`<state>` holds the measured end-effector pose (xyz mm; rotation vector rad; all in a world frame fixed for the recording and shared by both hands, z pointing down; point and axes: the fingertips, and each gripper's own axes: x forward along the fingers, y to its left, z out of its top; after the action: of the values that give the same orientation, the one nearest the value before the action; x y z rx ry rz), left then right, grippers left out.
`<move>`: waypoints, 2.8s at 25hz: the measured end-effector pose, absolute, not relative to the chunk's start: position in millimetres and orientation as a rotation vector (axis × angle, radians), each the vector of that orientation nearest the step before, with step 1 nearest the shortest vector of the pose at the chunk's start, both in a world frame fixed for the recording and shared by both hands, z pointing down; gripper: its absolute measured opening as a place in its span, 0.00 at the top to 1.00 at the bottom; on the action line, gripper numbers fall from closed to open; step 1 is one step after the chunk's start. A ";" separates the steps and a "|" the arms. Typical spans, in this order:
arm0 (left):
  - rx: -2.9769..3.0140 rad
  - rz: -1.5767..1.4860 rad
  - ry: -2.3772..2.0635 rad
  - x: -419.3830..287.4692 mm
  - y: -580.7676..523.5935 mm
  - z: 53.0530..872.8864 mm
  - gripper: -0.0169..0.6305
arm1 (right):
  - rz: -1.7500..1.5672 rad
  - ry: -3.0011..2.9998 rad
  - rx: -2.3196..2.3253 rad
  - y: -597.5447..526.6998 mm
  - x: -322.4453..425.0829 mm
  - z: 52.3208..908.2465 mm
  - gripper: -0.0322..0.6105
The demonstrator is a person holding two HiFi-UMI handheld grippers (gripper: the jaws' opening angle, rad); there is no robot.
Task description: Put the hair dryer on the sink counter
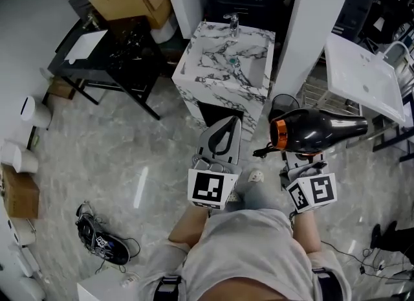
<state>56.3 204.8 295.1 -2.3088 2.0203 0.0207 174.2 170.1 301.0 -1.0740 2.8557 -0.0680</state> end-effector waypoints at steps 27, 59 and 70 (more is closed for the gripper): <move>-2.319 -0.037 2.029 -11.8 27.0 303.2 0.95 | -0.065 2.845 -1.120 -9.0 113.2 307.1 0.67; -2.428 -0.041 1.905 -58.4 -124.7 301.9 0.95 | -0.155 2.814 -1.161 -140.5 53.8 311.1 0.67; -2.544 -0.039 1.787 -116.3 -172.7 306.6 0.95 | -0.170 2.754 -1.273 -174.9 -2.1 302.5 0.67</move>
<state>-116.3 -172.7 306.6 -2.5435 1.7865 -0.0390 -2.1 -174.9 302.5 -1.2730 2.7538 -0.1696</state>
